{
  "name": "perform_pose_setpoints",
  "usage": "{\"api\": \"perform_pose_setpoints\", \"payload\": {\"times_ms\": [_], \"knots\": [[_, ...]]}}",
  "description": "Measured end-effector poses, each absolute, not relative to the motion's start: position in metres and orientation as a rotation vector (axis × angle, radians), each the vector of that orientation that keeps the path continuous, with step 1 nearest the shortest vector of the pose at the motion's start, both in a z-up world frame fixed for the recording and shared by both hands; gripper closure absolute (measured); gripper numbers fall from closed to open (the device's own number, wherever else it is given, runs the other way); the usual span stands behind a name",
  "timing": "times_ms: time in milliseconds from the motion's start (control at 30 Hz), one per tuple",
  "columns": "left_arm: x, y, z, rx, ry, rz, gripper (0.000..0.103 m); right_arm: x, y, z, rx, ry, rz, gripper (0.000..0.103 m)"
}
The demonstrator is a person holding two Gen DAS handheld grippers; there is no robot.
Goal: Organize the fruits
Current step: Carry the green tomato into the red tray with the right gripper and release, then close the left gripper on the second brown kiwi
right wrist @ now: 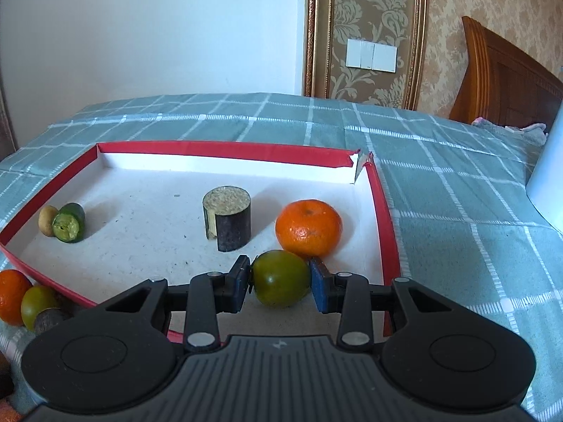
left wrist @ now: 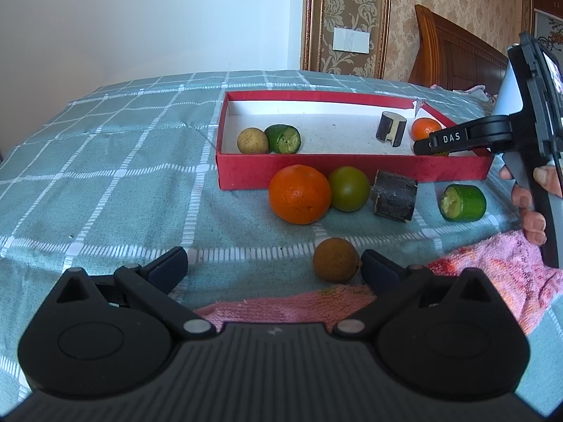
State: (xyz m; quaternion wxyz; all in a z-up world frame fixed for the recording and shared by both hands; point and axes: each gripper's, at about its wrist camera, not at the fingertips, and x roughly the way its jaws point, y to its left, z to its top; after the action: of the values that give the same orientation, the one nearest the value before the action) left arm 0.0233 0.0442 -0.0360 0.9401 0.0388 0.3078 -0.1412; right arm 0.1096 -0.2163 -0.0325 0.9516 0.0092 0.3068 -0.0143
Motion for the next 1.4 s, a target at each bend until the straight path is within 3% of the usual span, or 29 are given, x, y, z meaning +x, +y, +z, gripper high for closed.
{"api": "perform_pose_setpoints", "payload": {"times_ms": [167,200,300,333,767,833,1000,1067,1133,1200,1400], "knots": [[0.024,0.043,-0.036,0.088,0.630,-0.285,0.000,0.111,-0.214,-0.033,-0.007,0.626,-0.023,0.064],[0.024,0.043,-0.036,0.091,0.631,-0.284,0.000,0.112,-0.213,-0.034,-0.015,0.624,-0.019,0.060],[0.023,0.042,-0.036,0.093,0.631,-0.284,0.000,0.109,-0.219,-0.032,0.002,0.610,-0.027,0.025],[0.023,0.042,-0.036,0.093,0.631,-0.284,0.000,0.106,-0.221,-0.030,0.011,0.591,-0.040,0.021],[0.016,0.043,-0.034,0.094,0.578,-0.269,0.000,0.036,-0.233,-0.016,0.058,0.456,0.041,0.021],[0.009,0.039,-0.033,0.128,0.531,-0.257,0.006,0.026,-0.226,-0.018,0.015,0.432,0.028,0.020],[0.000,0.020,-0.035,0.253,0.511,-0.263,0.035,0.017,-0.211,-0.023,-0.073,0.406,0.037,0.017],[0.000,0.018,-0.036,0.250,0.513,-0.267,0.040,0.018,-0.206,-0.024,-0.096,0.410,0.053,0.017],[0.002,0.021,-0.035,0.207,0.530,-0.296,0.051,0.017,-0.202,-0.026,-0.115,0.418,0.065,0.017],[0.003,0.026,-0.035,0.140,0.554,-0.340,0.071,0.017,-0.200,-0.027,-0.127,0.417,0.067,0.017],[-0.002,0.021,-0.036,0.134,0.540,-0.337,0.079,0.017,-0.203,-0.027,-0.119,0.410,0.028,0.017]]}}
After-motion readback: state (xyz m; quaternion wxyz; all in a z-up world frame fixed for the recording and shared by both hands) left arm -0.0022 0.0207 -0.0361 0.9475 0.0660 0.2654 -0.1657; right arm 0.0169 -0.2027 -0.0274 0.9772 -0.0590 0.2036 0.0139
